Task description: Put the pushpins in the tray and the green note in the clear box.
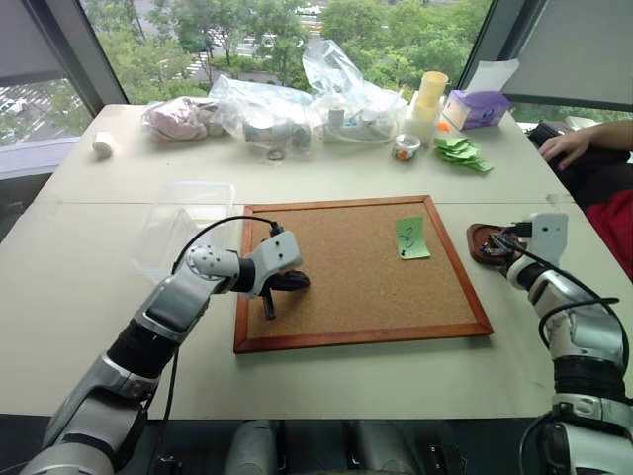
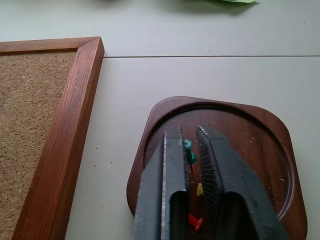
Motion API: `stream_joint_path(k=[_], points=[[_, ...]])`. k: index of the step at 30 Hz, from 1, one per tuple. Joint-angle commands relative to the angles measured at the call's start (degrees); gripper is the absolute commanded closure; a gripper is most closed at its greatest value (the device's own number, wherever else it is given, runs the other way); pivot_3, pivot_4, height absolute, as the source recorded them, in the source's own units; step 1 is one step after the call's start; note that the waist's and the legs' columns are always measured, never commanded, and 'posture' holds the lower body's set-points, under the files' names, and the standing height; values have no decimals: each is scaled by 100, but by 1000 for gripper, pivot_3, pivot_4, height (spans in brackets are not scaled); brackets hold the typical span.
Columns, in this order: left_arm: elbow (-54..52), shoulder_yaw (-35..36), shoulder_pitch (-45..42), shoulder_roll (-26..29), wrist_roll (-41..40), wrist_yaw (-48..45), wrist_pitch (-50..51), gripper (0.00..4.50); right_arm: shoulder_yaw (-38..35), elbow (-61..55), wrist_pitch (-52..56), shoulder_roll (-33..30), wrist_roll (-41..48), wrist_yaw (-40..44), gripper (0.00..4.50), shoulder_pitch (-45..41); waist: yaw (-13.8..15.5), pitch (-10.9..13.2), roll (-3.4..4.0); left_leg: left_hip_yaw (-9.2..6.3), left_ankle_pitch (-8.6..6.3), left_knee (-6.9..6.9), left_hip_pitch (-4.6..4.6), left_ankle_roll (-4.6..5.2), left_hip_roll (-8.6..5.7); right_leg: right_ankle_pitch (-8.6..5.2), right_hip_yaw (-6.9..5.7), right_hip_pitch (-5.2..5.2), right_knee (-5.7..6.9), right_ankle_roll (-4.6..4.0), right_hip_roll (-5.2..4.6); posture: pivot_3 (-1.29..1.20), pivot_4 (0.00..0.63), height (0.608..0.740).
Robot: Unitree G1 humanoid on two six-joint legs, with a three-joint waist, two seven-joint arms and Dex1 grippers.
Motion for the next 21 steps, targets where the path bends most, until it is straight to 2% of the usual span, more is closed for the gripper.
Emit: stream_joint_path(k=[1, 5, 17, 21], points=[[-23, -9, 48, 19, 58, -2, 53, 4500, -149, -56, -154, -116, -5, -30, 2108, -99, -2, 0, 0, 0, 0, 0, 0, 0, 0, 0, 0, 0, 0, 0, 0, 0, 150, 738], [-35, -11, 51, 9, 54, 6, 62, 4500, -196, -60, -222, -105, 13, -75, 51, -93, -2, 0, 0, 0, 0, 0, 0, 0, 1, 0, 0, 0, 0, 0, 0, 0, 150, 738], [-6, -17, 35, -5, 62, 1, 32, 4500, -588, -317, -412, 24, 357, -275, 51, -280, -1, 0, 0, 0, 0, 0, 0, -1, 0, 0, 0, 0, 0, 0, -1, 0, 150, 738], [6, -8, 39, 11, 68, -5, 24, 4500, -392, -625, -489, -6, 271, -194, 51, -243, -2, 0, 1, 0, 0, 0, 0, -1, 1, 0, 0, 0, 0, 0, 0, 0, 150, 738]])
